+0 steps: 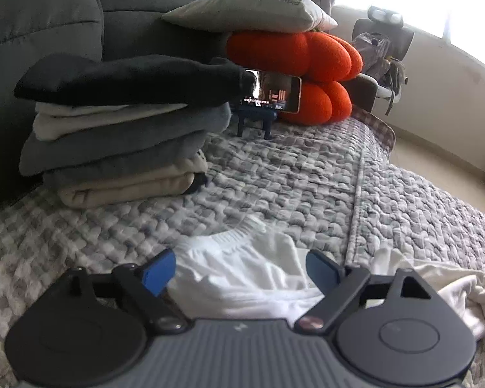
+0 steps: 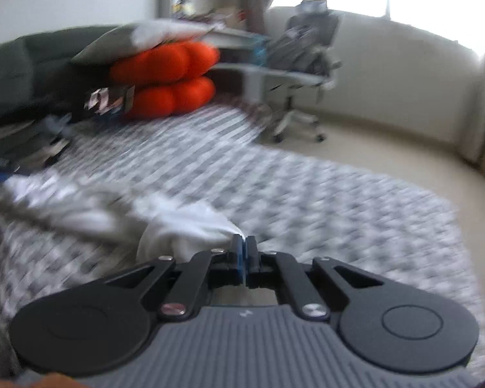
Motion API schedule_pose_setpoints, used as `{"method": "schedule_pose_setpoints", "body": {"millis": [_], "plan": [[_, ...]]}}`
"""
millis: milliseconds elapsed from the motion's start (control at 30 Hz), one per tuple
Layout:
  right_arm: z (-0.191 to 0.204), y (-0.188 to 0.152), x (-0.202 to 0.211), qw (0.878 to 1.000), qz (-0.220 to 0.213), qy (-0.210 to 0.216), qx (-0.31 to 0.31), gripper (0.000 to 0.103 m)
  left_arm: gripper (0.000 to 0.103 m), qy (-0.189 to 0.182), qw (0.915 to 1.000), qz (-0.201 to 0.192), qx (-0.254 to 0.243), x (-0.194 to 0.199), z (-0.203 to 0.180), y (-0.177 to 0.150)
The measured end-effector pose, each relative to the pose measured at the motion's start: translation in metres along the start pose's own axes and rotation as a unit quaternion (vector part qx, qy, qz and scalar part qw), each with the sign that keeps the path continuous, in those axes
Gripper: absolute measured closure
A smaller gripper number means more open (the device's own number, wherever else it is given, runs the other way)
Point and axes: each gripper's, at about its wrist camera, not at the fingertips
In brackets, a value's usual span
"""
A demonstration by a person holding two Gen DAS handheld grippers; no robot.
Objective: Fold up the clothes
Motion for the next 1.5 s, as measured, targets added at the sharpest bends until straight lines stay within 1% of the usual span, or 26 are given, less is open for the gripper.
{"method": "schedule_pose_setpoints", "body": {"millis": [133,233,333,433,533,567,633,700,833,900,967,1033,1067,1100,1133,1167,1200,1233,1267,1300,1400,1467,1500], "plan": [[-0.025,0.023,0.02,0.996,-0.05,-0.071,0.002,0.103,0.014,-0.009,0.9999,-0.009,0.002,0.001,-0.005,0.006],[-0.053,0.042,0.036,0.987,-0.094,-0.134,-0.002,0.103,0.014,-0.009,0.9998,-0.014,0.014,0.003,-0.003,0.01],[-0.083,0.054,0.049,0.982,-0.113,-0.148,-0.033,0.103,0.014,-0.008,0.9996,-0.012,0.023,0.004,0.001,0.012],[-0.091,0.047,0.048,0.986,-0.096,-0.135,-0.035,0.103,0.015,0.008,0.9997,-0.002,0.024,0.004,0.006,0.012],[-0.093,0.034,0.039,0.991,-0.067,-0.106,-0.049,0.1,0.016,0.028,0.9987,-0.02,0.039,0.024,0.011,0.017],[-0.092,0.03,0.035,0.992,-0.06,-0.095,-0.055,0.094,0.016,0.032,0.9979,-0.028,0.049,0.034,0.013,0.02],[-0.09,0.022,0.029,0.994,-0.046,-0.074,-0.068,0.093,0.016,0.036,0.9969,-0.039,0.058,0.058,0.018,0.024],[-0.088,0.014,0.023,0.995,-0.032,-0.052,-0.079,0.093,0.016,0.044,0.9968,-0.053,0.041,0.088,0.022,0.027],[-0.086,0.007,0.02,0.994,-0.021,-0.016,-0.11,0.092,0.015,0.085,0.9932,-0.08,-0.009,0.159,0.036,0.027],[-0.085,0.004,0.018,0.992,-0.017,0.001,-0.122,0.092,0.014,0.103,0.9913,-0.08,-0.02,0.194,0.047,0.026],[-0.082,0.001,0.017,0.992,-0.011,0.017,-0.122,0.092,0.013,0.119,0.9893,-0.081,-0.026,0.22,0.056,0.025],[-0.081,0.004,0.013,0.993,0.0,0.031,-0.118,0.092,0.009,0.136,0.9864,-0.086,-0.032,0.241,0.061,0.022],[-0.081,0.006,0.011,0.993,0.006,0.04,-0.115,0.091,0.003,0.14,0.985,-0.093,-0.038,0.244,0.057,0.02],[-0.079,0.008,0.009,0.993,0.011,0.048,-0.11,0.09,0.001,0.135,0.9852,-0.095,-0.046,0.242,0.051,0.017],[-0.078,0.01,0.006,0.993,0.016,0.054,-0.104,0.088,0.001,0.116,0.9887,-0.083,-0.048,0.231,0.043,0.014],[-0.075,0.012,0.002,0.994,0.022,0.061,-0.093,0.07,0.001,0.093,0.9922,-0.067,-0.048,0.217,0.035,0.009],[-0.071,0.012,-0.002,0.994,0.023,0.068,-0.084,0.046,0.001,0.059,0.9962,-0.051,-0.041,0.2,0.027,0.005],[-0.067,0.012,-0.005,0.994,0.025,0.074,-0.075,0.039,0.001,0.028,0.998,-0.041,-0.04,0.184,0.018,0.003],[-0.064,0.011,-0.009,0.994,0.026,0.083,-0.065,0.035,0.001,0.019,0.9985,-0.028,-0.044,0.162,0.009,0.0],[-0.061,0.01,-0.014,0.994,0.028,0.091,-0.056,0.035,0.001,0.014,0.9986,-0.014,-0.049,0.137,0.0,-0.003],[-0.049,0.003,-0.034,0.993,0.067,0.089,-0.04,0.035,0.001,0.029,0.9986,-0.002,-0.045,0.081,-0.009,-0.007],[-0.045,0.002,-0.039,0.994,0.066,0.081,-0.033,0.035,0.001,0.04,0.998,0.004,-0.048,0.047,-0.012,-0.008],[-0.043,0.002,-0.041,0.994,0.066,0.077,-0.03,0.035,0.001,0.043,0.9978,0.003,-0.05,0.039,-0.013,-0.007]]}}
Point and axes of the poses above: each gripper's, at about its wrist camera, not at the fingertips, and x roughly against the way its jaws point, z to its left, y to its top, and after that the axes turned 14 degrees about -x, right-handed
